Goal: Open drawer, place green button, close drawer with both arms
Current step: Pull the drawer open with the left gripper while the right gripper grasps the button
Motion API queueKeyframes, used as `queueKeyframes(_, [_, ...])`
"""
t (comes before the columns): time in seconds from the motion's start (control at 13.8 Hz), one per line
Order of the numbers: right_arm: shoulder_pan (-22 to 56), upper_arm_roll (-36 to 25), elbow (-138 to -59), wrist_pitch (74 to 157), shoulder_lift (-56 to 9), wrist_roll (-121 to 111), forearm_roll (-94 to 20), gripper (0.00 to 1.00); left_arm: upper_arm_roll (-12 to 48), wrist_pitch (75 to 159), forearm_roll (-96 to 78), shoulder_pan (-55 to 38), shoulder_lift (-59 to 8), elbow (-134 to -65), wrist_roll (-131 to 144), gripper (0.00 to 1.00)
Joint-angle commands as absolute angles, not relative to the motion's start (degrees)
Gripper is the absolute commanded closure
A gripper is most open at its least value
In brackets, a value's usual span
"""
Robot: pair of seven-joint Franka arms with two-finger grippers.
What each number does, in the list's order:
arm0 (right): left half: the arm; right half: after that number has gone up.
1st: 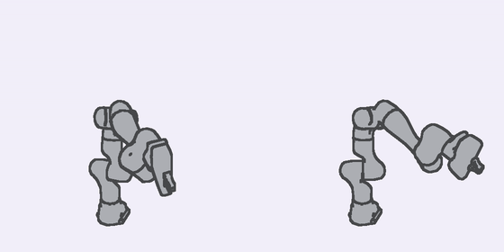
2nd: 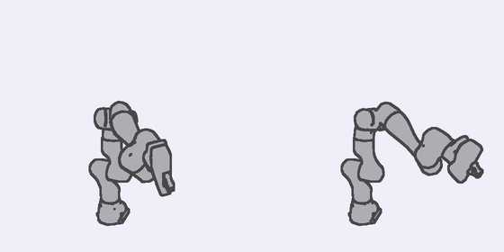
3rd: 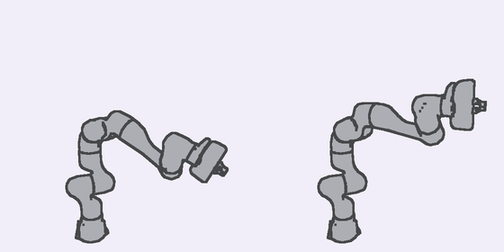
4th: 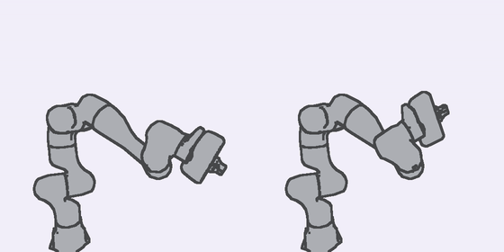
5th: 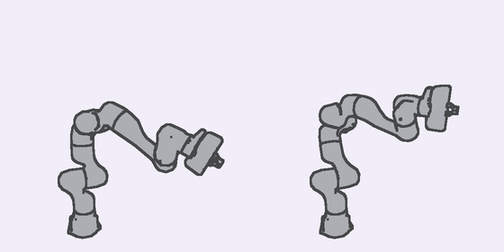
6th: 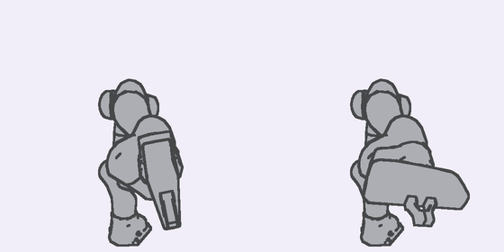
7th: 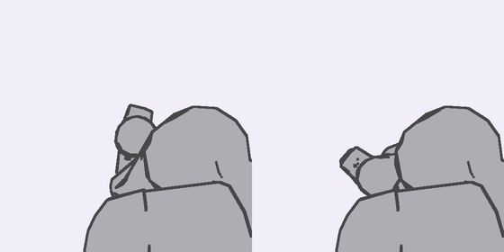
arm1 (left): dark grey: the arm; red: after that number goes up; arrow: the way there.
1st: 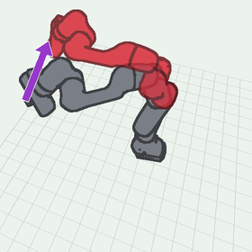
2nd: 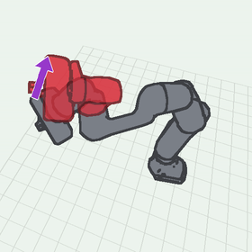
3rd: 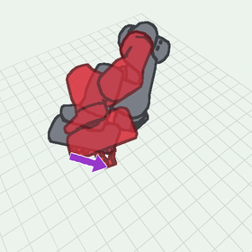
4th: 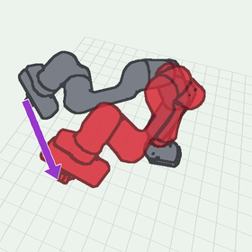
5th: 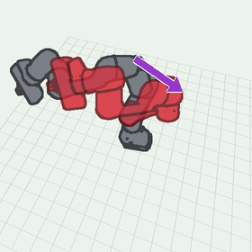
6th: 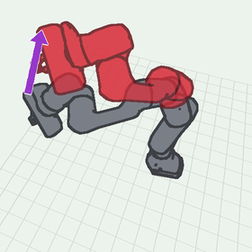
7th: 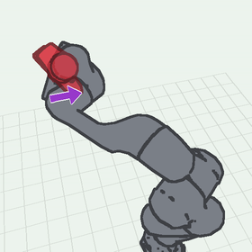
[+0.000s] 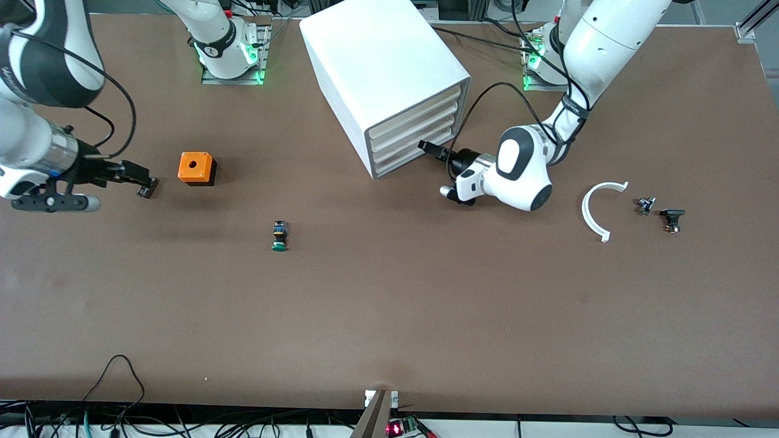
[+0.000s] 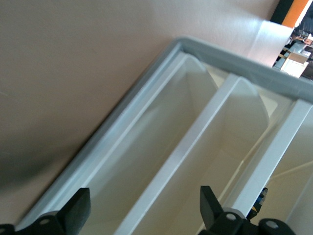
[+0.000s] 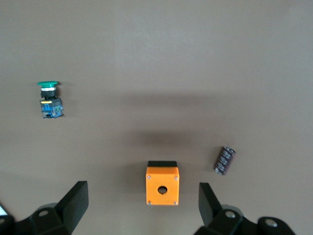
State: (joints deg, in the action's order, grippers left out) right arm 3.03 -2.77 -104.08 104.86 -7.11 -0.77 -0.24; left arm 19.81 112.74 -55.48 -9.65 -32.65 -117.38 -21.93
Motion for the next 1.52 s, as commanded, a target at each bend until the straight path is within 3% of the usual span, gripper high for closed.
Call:
queueKeyframes(0.0, [6.1, -3.1, -103.9, 107.7, -9.9, -0.8, -1.4, 0.0, 21.6, 113.7, -57.7, -9.3, -33.1, -119.3, -23.9, 0.06])
queueKeyframes(0.15, [8.5, -2.6, -104.0, 110.7, -12.6, 0.4, -1.5, 0.0, 21.9, 115.9, -57.7, -9.4, -33.2, -120.6, -23.9, 0.13])
queueKeyframes(0.29, [9.1, -0.1, -104.2, 113.8, -15.5, 6.2, -1.5, 0.0, 23.0, 117.8, -57.7, -9.7, -33.7, -121.3, -23.9, 0.28])
queueKeyframes(0.36, [9.1, 1.1, -104.4, 115.5, -16.9, 6.7, -1.5, 0.0, 23.2, 118.8, -57.7, -9.8, -33.8, -121.5, -24.1, 0.59])
queueKeyframes(0.44, [9.4, 2.4, -104.5, 116.9, -18.1, 6.7, -1.5, 0.0, 23.1, 118.9, -57.7, -10.5, -33.8, -121.6, -24.1, 0.98])
queueKeyframes(0.65, [9.7, 5.5, -104.6, 120.5, -22.0, 6.7, -1.5, 0.0, 22.4, 118.8, -56.7, -9.4, -33.2, -121.2, -24.0, 1.0])
queueKeyframes(1.16, [12.3, 6.0, -106.3, 129.4, -28.6, 6.6, -0.3, 0.0, 11.9, 118.8, -48.9, -6.3, -30.9, -115.6, -26.6, 1.0])
queueKeyframes(1.23, [12.5, 6.0, -107.3, 131.6, -29.3, 6.6, -0.4, 0.0, 11.9, 118.9, -49.0, -6.2, -30.8, -115.4, -26.5, 0.01])
queueKeyframes(1.45, [12.8, 6.0, -107.5, 134.1, -31.2, 6.7, -0.3, 0.0, 11.9, 119.6, -48.9, -6.2, -30.0, -114.4, -26.9, 0.0])
